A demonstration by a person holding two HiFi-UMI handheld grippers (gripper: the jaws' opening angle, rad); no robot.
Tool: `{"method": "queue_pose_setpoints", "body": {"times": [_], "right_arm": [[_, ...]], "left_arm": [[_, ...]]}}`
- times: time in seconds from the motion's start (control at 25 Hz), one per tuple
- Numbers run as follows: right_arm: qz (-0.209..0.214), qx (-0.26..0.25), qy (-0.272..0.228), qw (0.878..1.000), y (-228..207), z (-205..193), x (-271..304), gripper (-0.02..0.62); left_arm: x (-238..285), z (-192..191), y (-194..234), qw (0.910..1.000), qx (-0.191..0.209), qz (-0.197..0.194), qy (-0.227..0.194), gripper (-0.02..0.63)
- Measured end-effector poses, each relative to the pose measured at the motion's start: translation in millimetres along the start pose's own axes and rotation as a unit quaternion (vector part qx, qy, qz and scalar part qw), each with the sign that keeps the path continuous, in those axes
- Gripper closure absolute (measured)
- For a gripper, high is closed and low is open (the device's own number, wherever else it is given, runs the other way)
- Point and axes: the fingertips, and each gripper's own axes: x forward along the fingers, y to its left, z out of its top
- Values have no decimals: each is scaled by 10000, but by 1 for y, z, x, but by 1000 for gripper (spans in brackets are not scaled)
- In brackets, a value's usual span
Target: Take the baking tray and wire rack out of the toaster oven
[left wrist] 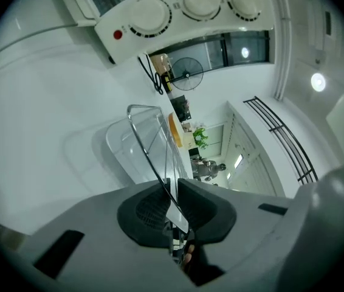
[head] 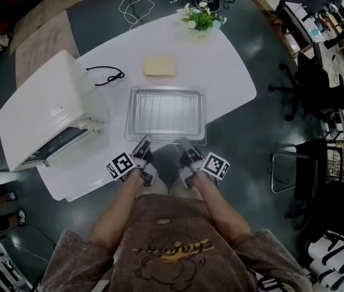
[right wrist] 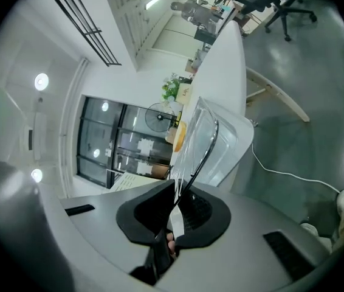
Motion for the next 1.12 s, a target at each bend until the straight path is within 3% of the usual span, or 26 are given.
{"method": "queue_pose_setpoints", "body": {"times": [0.16,0.32,0.44,0.56,0.6,0.76,0.92,1.12], "right_arm": [[31,20,-28,10000,-7,1,3,581],[42,47,-5,10000,-12,1,5,581],[96,87,-32,9999,-14,3,8,581],[2,209,55,9998,-20,2,8,580],[-21,236,125,9996,-23,0,8,580],[-44,132,721,9973,-28,-14,6,580],[88,9,1331,9911,-33,-25,3,471],[222,-178,1528,9879,-34,-29,1,448]], "left_arm": [[-2,-11,6,9994,-128,-15,309,548],[-4,-19,13,9988,-222,73,439,544],[-5,-29,15,9974,-391,87,606,494],[-6,-36,22,9965,-511,252,612,505],[-6,-37,24,9964,-538,286,593,537],[-6,-38,27,9961,-571,330,589,580],[-7,-41,38,9947,-610,519,639,583],[-9,-40,38,9955,-584,461,591,581]]}}
